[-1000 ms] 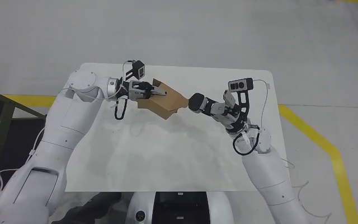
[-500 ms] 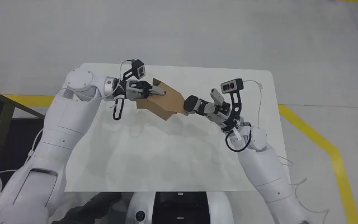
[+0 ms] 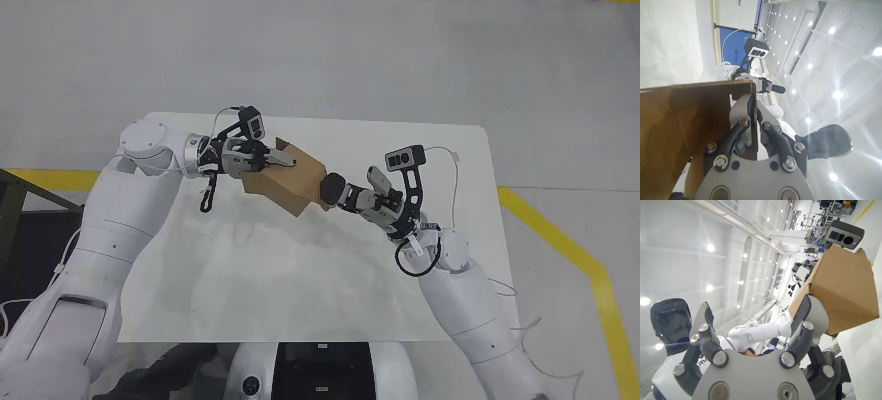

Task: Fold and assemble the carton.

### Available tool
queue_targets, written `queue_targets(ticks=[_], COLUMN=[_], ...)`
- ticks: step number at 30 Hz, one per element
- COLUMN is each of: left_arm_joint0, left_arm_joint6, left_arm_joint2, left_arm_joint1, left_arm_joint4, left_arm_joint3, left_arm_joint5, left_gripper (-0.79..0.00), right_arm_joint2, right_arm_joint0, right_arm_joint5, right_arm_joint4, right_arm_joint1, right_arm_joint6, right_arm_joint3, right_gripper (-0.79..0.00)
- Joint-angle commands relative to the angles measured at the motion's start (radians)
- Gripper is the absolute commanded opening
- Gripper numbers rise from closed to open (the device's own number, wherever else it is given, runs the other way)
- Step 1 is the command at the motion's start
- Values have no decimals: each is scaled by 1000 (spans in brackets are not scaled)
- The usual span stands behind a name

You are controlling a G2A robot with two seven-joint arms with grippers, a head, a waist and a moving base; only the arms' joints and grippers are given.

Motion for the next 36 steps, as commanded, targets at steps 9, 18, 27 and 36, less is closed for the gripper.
queue_targets(ticks=[9,18,27,36], left_arm_joint0=[-11,-15,-4,1], left_arm_joint6=[0,-1,17,19], left_arm_joint2=[1,-1,-4,-5], left_arm_joint1=[-4,-5,-1,-1], left_arm_joint4=[-7,-2,35,37], left_arm_joint3=[23,24,3,-5], left_arm_joint5=[0,-2,-10,-3], left_gripper=[-785,-785,-785,-785], right_arm_joint2=[-3,-9,-23,-32], right_arm_joint0=[3,-8,2,-1], right_arm_joint5=[-20,30,43,62], right_arm_joint4=[2,-77,-103,-97], right_arm_joint1=[-2,1,-1,-2], right_arm_joint6=[4,-39,-62,-70], right_arm_joint3=[7,-20,-29,-43], right_gripper=[0,0,0,0])
